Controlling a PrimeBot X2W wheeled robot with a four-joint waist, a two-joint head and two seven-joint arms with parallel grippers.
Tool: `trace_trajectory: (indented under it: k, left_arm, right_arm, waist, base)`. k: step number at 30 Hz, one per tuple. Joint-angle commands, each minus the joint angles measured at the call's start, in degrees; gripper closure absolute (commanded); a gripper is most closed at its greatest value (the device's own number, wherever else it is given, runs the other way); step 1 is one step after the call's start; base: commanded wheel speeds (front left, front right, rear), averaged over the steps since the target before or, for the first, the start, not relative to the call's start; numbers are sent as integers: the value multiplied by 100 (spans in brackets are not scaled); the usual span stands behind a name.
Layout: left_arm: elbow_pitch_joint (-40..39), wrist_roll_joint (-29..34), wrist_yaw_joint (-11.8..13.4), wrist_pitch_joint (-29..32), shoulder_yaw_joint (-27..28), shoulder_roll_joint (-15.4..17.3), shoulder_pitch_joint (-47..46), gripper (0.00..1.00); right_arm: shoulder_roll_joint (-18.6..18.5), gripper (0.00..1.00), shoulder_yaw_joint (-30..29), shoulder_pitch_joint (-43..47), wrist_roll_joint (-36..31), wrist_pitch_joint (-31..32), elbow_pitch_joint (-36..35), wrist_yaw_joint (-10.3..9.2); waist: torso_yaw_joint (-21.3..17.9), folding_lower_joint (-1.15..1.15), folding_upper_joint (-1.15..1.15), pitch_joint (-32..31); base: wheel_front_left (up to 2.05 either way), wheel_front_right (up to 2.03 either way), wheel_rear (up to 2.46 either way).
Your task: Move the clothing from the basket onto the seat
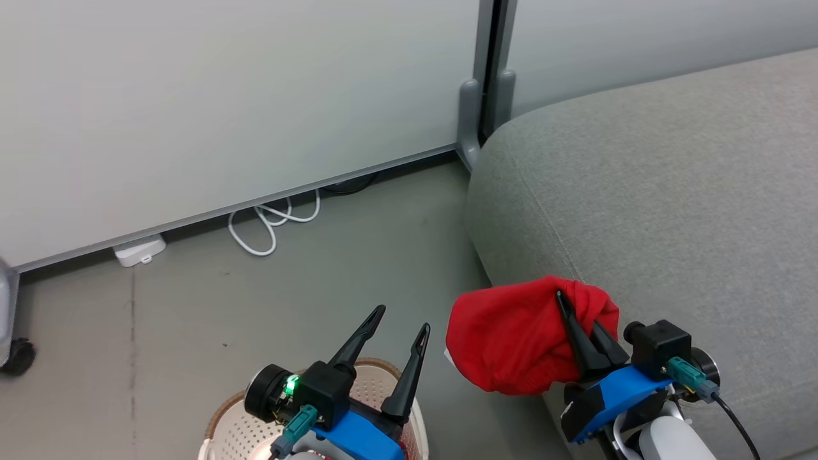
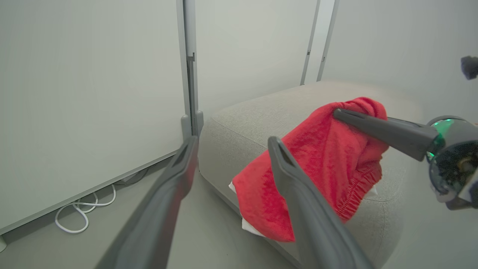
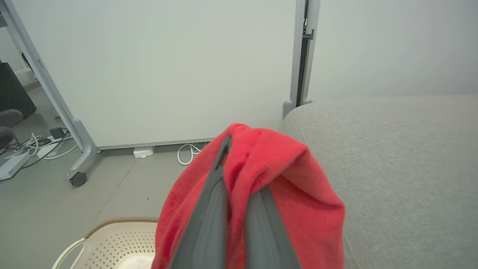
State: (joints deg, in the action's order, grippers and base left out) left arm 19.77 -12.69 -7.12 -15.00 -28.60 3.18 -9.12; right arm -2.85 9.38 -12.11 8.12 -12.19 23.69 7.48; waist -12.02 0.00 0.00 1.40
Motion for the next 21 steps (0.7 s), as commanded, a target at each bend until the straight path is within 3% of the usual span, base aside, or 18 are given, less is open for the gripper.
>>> trace_trajectory:
  k: [1,13,21]
  left_arm:
    - [0,27,-35,-27,26,-1,-59,0]
    - [3,95,-45,-27,4,-18,-156,0]
    - [14,72,-45,-27,-52,-20,-200,0]
  right_arm:
    - [-7,100,7,-44,-12,-25,-20,3]
    - [-7,100,25,-67,121,-113,42,3]
    - [-6,100,-9,-36,156,-164,104,3]
  waist:
    - [-216,0,0,62]
    - [-1058,0,0,196]
    - [-1371,0,0,239]
  base:
    - [0,0,0]
    - [0,0,0]
    - [0,0,0]
